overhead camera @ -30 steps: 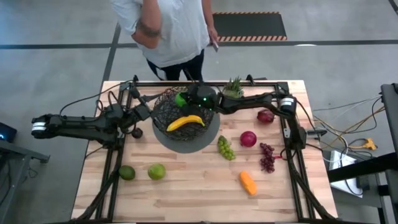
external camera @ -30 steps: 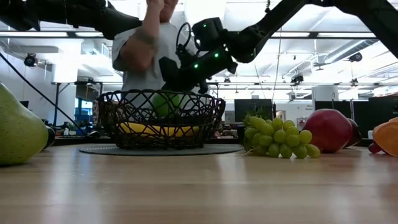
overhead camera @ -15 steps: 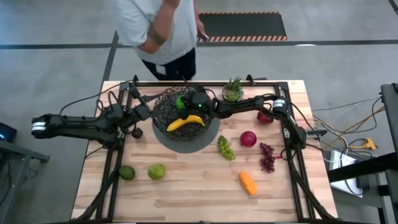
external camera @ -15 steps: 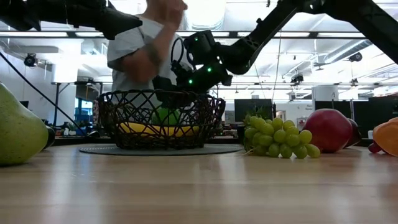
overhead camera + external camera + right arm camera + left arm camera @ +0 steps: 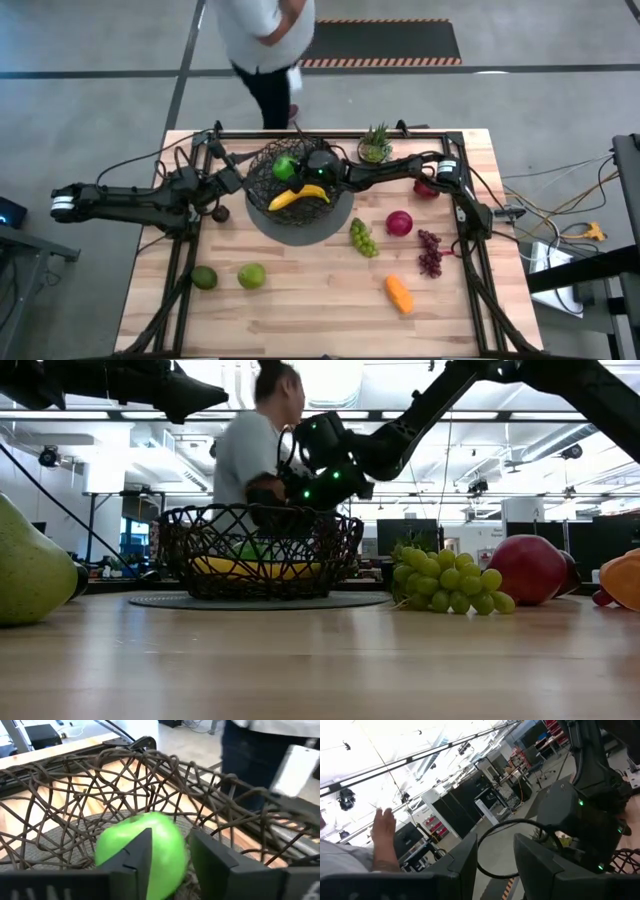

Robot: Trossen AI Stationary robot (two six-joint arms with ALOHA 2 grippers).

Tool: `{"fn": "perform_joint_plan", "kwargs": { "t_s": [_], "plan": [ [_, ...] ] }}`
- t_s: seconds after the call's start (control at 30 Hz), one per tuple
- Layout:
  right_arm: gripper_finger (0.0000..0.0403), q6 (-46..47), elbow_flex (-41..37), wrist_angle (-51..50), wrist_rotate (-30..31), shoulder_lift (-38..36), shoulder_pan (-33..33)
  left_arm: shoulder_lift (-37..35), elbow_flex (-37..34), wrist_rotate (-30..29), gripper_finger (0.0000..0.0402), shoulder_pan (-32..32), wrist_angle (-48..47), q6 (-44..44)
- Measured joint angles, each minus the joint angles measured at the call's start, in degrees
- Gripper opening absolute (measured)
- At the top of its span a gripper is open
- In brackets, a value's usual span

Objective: Build produce basket
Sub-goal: Put the green apple into the black wire basket

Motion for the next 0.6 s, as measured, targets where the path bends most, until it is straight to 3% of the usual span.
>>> {"fn": "perform_joint_plan", "kwargs": {
  "t_s": [0.17, 0.33, 0.6],
  "plan": [
    [0.0158, -1.45, 0.0, -4.0, 0.06, -4.12, 0.28, 0.07, 0.0, 0.0, 0.0111, 0.0, 0.01, 0.0],
    [0.0165, -3.52, -0.02, -14.36, -0.35, -11.38, 1.84, 0.1, 0.0, -0.02, 0.0111, 0.0, -0.02, -0.38],
    [0.0111, -9.0, -4.14, -33.71, 0.22, -26.06, 8.17, 3.43, 1.17, -1.35, 0.0089, 0.02, -1.0, -7.67]
  ]
}}
